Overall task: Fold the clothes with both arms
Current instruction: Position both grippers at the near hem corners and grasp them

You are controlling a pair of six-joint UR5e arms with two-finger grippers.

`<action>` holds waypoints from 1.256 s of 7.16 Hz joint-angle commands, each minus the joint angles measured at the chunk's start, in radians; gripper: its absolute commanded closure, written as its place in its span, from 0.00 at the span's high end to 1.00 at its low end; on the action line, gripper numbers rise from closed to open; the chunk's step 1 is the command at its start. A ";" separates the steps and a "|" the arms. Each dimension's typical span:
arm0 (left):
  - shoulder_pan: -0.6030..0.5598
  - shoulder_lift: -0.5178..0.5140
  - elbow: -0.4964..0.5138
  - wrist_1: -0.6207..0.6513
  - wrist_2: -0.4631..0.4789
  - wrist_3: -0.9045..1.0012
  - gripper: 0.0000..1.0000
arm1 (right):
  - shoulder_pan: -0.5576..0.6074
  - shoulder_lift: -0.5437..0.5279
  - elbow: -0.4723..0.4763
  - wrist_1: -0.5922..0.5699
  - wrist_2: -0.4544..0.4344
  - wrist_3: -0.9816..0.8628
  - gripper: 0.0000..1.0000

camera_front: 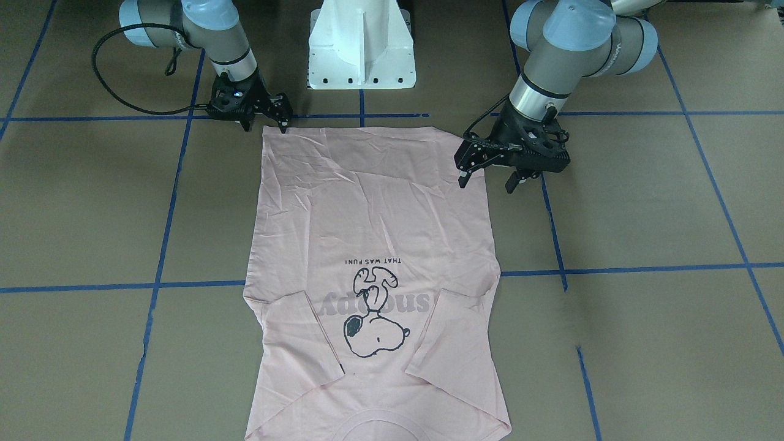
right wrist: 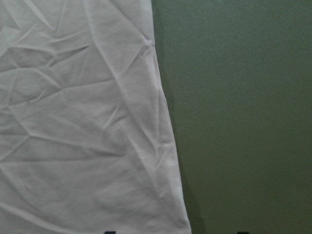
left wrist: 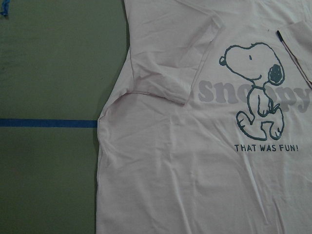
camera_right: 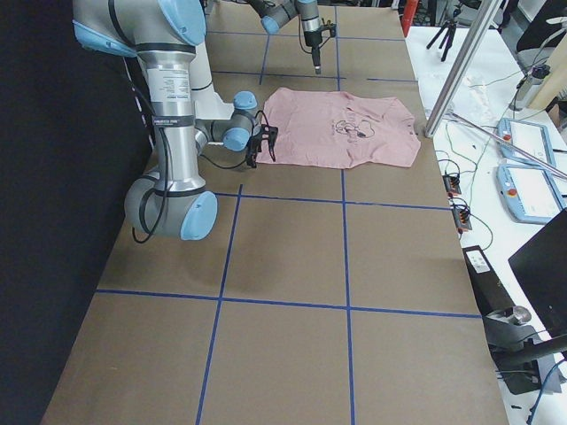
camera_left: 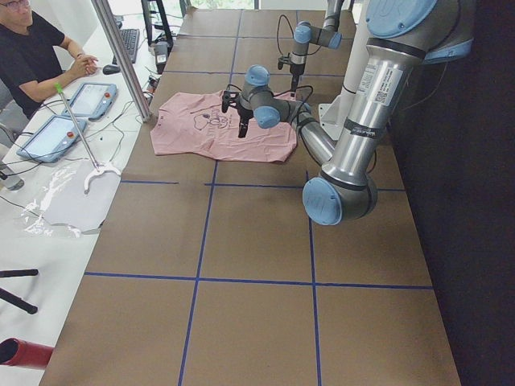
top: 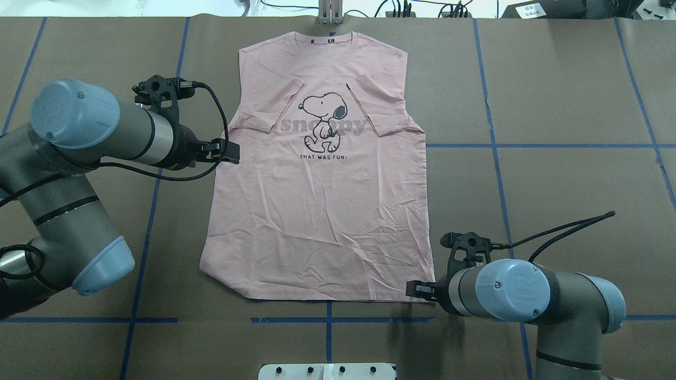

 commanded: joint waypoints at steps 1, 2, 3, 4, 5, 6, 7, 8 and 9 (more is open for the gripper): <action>0.002 -0.002 0.006 -0.002 0.000 0.001 1.00 | 0.022 0.007 0.010 0.000 0.011 -0.002 0.85; 0.003 -0.002 0.006 -0.002 0.000 0.001 1.00 | 0.022 0.007 0.005 0.000 0.010 -0.004 0.85; 0.005 -0.004 0.006 -0.002 -0.002 0.001 1.00 | 0.020 0.005 -0.002 -0.002 0.010 -0.004 0.85; 0.006 -0.008 0.006 -0.002 -0.002 -0.001 1.00 | 0.019 0.005 -0.004 -0.002 0.010 -0.004 0.85; 0.006 -0.007 0.006 -0.002 -0.002 -0.001 1.00 | 0.014 0.005 -0.008 -0.002 0.010 -0.004 0.85; 0.006 -0.007 0.004 -0.002 -0.002 -0.001 1.00 | 0.010 0.005 -0.011 -0.002 0.008 -0.004 0.85; 0.006 -0.007 0.004 -0.002 -0.002 -0.001 1.00 | 0.006 0.007 -0.011 -0.002 0.008 -0.004 0.85; 0.006 -0.009 0.006 -0.003 -0.002 -0.001 1.00 | -0.001 0.013 -0.011 -0.002 -0.001 0.002 0.59; 0.006 -0.009 0.003 -0.002 -0.002 -0.001 1.00 | -0.001 0.021 -0.013 -0.008 -0.003 0.002 0.18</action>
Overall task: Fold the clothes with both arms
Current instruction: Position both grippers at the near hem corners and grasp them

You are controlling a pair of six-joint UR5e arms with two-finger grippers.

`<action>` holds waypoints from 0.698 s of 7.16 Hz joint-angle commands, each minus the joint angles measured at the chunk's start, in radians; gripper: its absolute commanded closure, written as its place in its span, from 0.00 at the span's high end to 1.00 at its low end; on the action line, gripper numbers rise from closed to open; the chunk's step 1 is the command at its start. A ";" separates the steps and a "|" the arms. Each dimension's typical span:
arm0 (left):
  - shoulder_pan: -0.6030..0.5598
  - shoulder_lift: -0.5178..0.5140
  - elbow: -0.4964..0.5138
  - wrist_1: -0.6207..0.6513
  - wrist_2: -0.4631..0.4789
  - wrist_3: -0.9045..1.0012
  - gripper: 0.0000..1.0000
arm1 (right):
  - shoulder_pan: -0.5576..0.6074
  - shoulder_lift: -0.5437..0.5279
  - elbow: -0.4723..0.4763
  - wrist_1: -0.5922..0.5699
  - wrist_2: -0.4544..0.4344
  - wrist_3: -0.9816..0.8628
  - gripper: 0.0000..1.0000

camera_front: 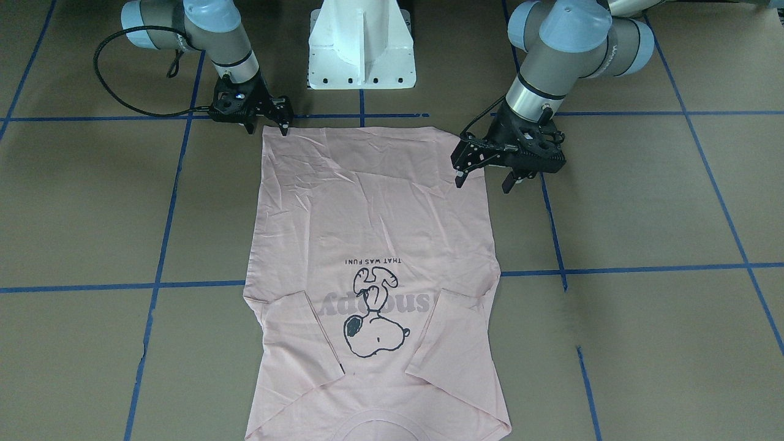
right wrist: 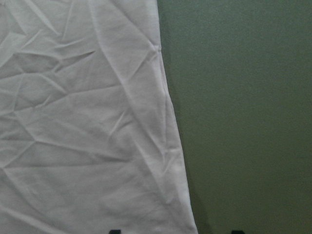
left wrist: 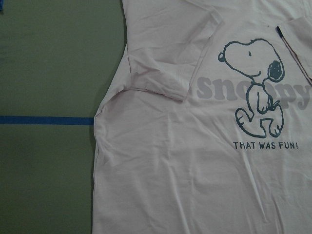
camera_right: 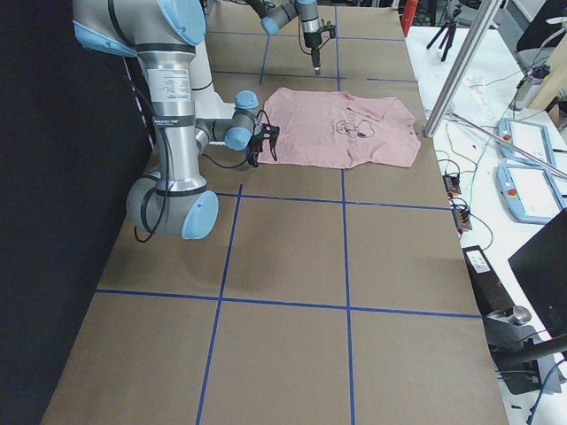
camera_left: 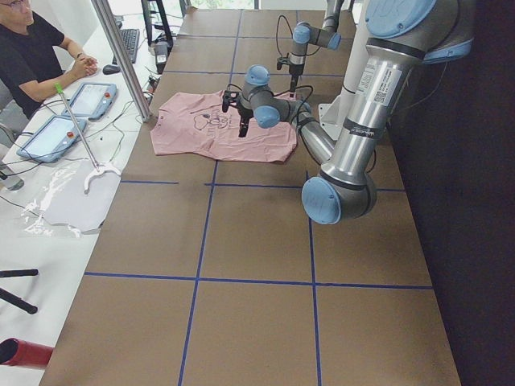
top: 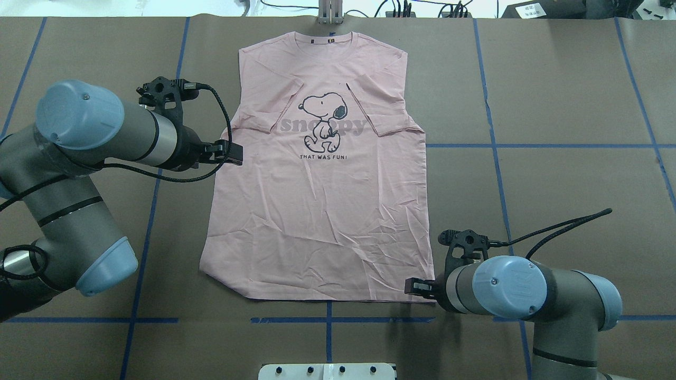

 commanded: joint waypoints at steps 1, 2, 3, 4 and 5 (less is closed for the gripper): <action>0.000 -0.002 -0.002 0.001 0.000 0.000 1.00 | -0.008 0.012 0.000 -0.018 -0.019 0.002 0.00; 0.000 -0.008 -0.002 0.001 0.000 0.000 1.00 | -0.011 0.014 0.002 -0.018 -0.027 0.002 0.00; 0.000 -0.008 -0.002 0.001 0.000 -0.002 1.00 | -0.011 0.014 0.005 -0.020 -0.026 -0.001 0.00; 0.000 -0.008 -0.002 0.001 -0.002 -0.002 1.00 | -0.009 0.014 0.006 -0.020 -0.026 -0.004 0.00; 0.000 -0.008 0.000 0.002 -0.006 -0.015 1.00 | -0.009 0.014 0.011 -0.018 -0.030 -0.003 0.00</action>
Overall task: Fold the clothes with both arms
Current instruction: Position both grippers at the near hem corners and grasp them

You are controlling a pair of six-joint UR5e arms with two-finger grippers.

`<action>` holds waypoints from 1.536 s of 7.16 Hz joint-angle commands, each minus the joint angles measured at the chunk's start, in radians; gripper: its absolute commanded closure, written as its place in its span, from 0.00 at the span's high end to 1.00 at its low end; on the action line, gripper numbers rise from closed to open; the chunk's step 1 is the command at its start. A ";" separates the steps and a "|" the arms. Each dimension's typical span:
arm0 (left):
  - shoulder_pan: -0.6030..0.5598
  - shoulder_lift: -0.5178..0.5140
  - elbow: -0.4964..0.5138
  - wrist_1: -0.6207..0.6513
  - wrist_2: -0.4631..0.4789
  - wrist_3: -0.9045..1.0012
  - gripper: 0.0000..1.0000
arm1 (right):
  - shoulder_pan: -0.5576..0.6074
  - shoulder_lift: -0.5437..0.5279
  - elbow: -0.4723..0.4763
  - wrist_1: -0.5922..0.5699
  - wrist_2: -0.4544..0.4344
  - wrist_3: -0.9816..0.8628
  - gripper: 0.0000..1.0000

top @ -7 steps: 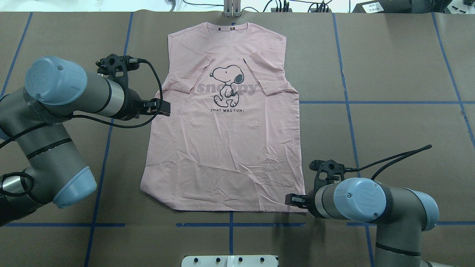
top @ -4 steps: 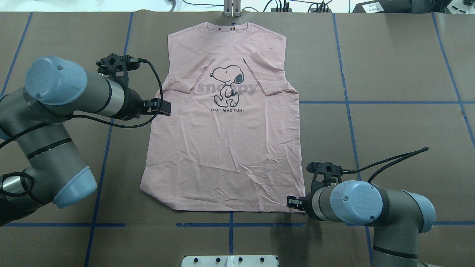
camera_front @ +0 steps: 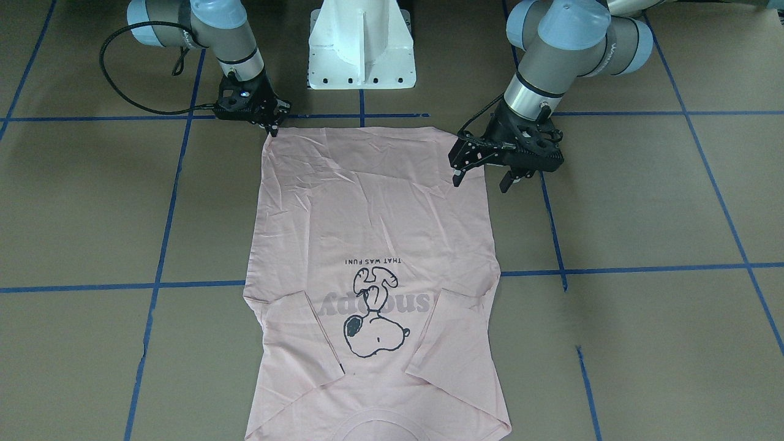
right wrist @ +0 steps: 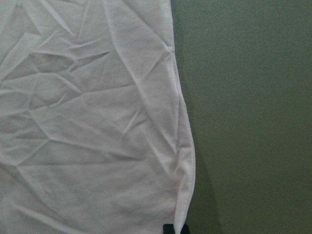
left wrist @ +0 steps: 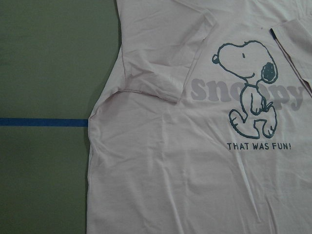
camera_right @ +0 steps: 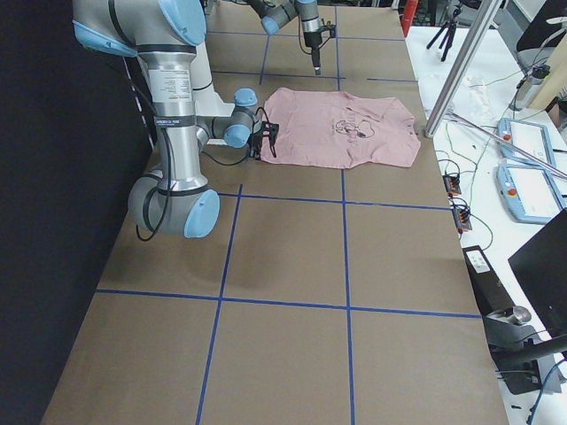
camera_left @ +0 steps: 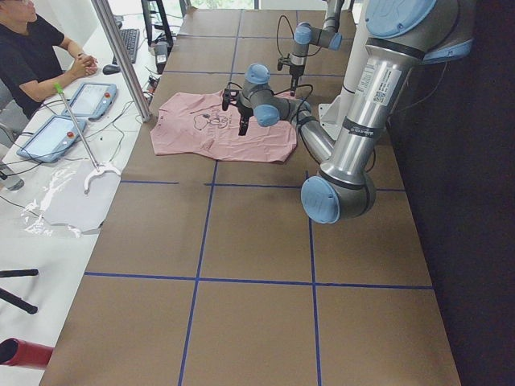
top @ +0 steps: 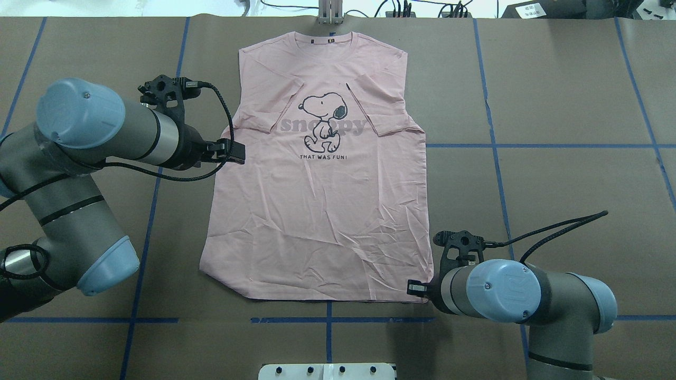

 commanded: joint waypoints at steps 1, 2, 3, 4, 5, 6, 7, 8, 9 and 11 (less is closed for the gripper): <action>0.005 0.013 -0.005 0.003 -0.009 -0.094 1.00 | 0.006 0.025 0.024 -0.001 -0.027 0.003 0.00; 0.033 0.044 -0.034 0.010 -0.004 -0.241 1.00 | 0.020 0.045 0.028 0.001 -0.027 0.003 0.00; 0.152 0.093 -0.075 0.012 0.016 -0.452 1.00 | 0.028 0.045 0.044 0.001 -0.028 0.003 0.00; 0.264 0.089 -0.086 0.089 0.133 -0.566 1.00 | 0.033 0.045 0.072 0.002 -0.031 0.003 0.00; 0.341 0.060 -0.103 0.219 0.198 -0.637 0.97 | 0.036 0.043 0.072 0.002 -0.032 0.003 0.00; 0.363 0.066 -0.115 0.243 0.205 -0.715 0.96 | 0.034 0.045 0.069 0.004 -0.030 0.004 0.00; 0.382 0.081 -0.112 0.244 0.217 -0.739 0.96 | 0.036 0.043 0.067 0.004 -0.028 0.003 0.00; 0.383 0.102 -0.109 0.244 0.238 -0.739 0.94 | 0.036 0.045 0.067 0.005 -0.028 0.003 0.00; 0.383 0.131 -0.103 0.244 0.240 -0.741 0.93 | 0.036 0.045 0.064 0.004 -0.028 0.003 0.00; 0.383 0.151 -0.099 0.244 0.240 -0.741 0.89 | 0.046 0.043 0.064 0.005 -0.022 0.000 0.00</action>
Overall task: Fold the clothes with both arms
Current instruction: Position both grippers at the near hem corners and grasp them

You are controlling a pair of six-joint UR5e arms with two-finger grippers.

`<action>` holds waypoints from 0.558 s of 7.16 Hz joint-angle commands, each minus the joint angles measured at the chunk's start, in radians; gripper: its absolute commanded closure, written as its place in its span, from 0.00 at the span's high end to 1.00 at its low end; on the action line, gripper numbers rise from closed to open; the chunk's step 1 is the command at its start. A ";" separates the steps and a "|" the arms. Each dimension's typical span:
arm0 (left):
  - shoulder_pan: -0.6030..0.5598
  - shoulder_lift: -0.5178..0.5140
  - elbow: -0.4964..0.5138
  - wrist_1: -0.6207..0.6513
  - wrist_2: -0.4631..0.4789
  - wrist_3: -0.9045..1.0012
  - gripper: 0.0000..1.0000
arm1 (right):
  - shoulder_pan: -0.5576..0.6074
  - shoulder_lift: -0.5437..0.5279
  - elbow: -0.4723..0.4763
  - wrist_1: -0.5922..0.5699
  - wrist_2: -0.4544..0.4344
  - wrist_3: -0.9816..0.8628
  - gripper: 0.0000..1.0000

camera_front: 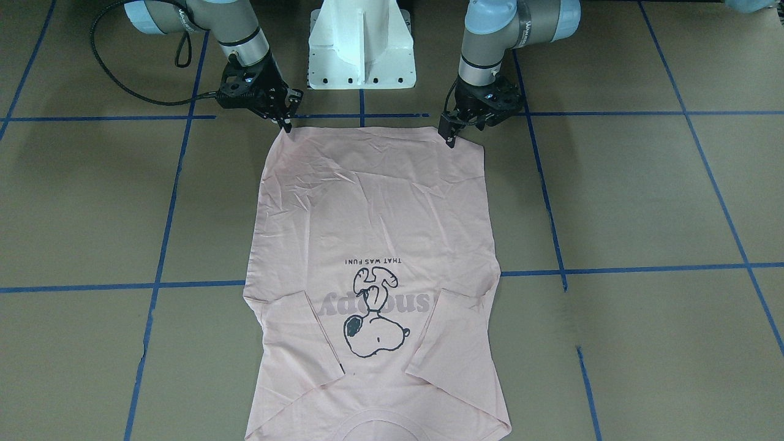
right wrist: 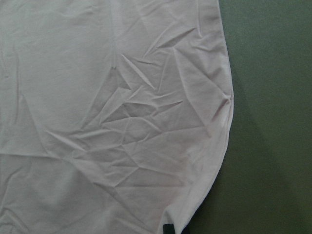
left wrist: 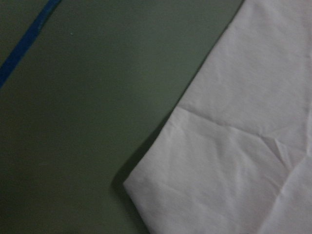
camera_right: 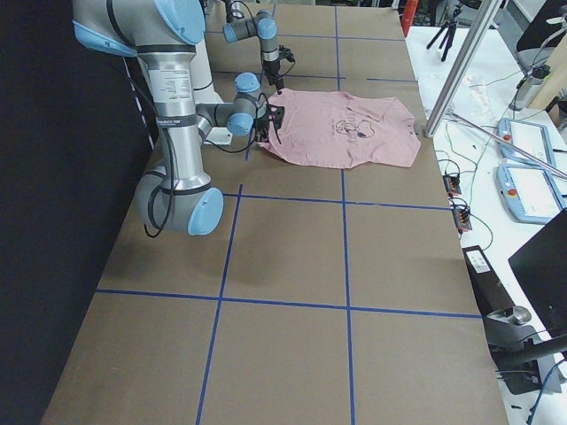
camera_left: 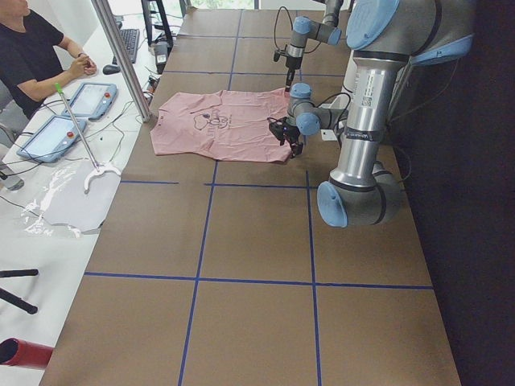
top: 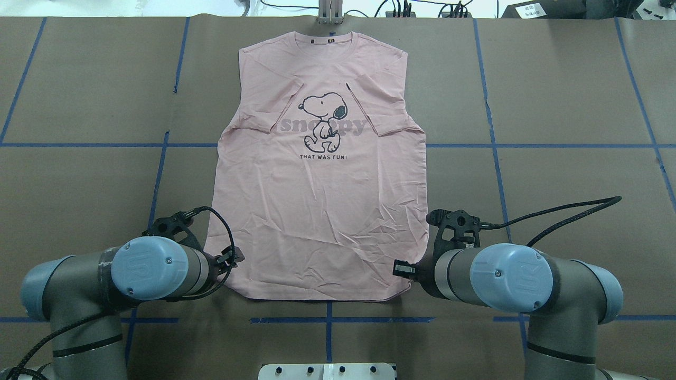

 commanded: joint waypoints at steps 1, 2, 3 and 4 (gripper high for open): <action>0.005 0.012 0.009 0.000 0.001 0.001 0.89 | 0.006 -0.001 -0.001 0.000 0.005 -0.002 0.00; 0.008 0.008 0.022 0.000 0.001 0.001 0.88 | 0.006 -0.001 -0.001 0.000 0.005 -0.002 0.00; 0.011 0.001 0.028 0.000 0.001 0.002 0.87 | 0.012 -0.001 0.001 0.000 0.007 -0.004 0.00; 0.011 0.000 0.032 0.000 0.001 0.005 0.85 | 0.021 -0.001 0.001 0.000 0.010 -0.005 0.00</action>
